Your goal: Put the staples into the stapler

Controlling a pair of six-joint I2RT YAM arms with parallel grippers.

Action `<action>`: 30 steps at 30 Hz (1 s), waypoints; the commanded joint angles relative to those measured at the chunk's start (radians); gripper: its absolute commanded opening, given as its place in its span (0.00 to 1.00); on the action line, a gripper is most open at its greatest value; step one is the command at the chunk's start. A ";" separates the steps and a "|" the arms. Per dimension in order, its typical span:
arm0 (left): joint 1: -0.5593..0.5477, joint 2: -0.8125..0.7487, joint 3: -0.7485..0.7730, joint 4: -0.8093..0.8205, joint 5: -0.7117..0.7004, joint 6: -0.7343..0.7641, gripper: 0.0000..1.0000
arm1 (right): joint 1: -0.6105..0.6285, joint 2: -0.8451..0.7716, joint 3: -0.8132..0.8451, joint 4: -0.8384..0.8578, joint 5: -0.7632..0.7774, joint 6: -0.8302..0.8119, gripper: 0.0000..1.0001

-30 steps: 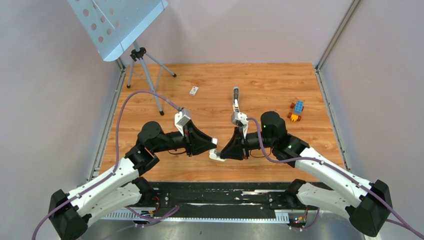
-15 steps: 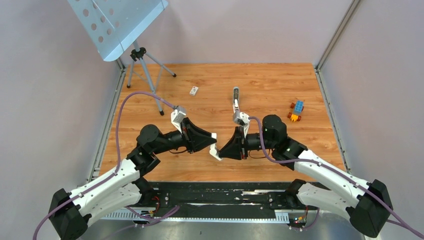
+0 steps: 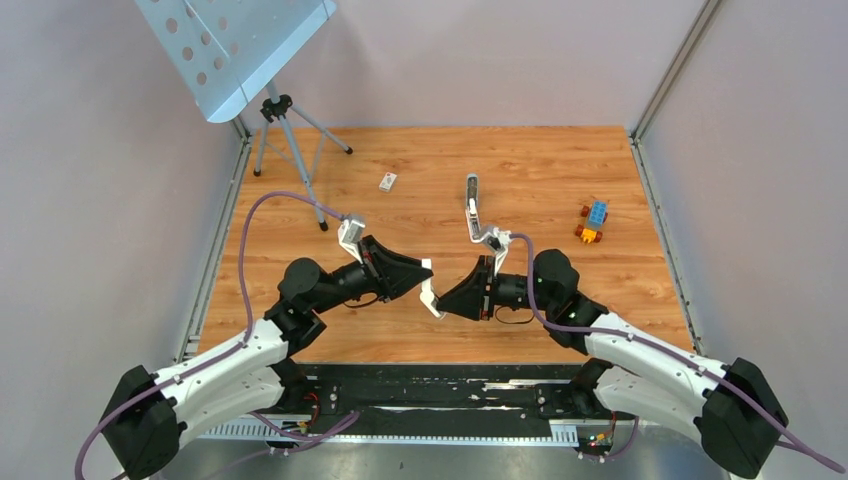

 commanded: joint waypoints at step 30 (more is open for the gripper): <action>0.013 0.015 -0.041 0.221 0.085 -0.068 0.00 | 0.056 -0.228 0.077 -0.271 0.112 -0.099 0.71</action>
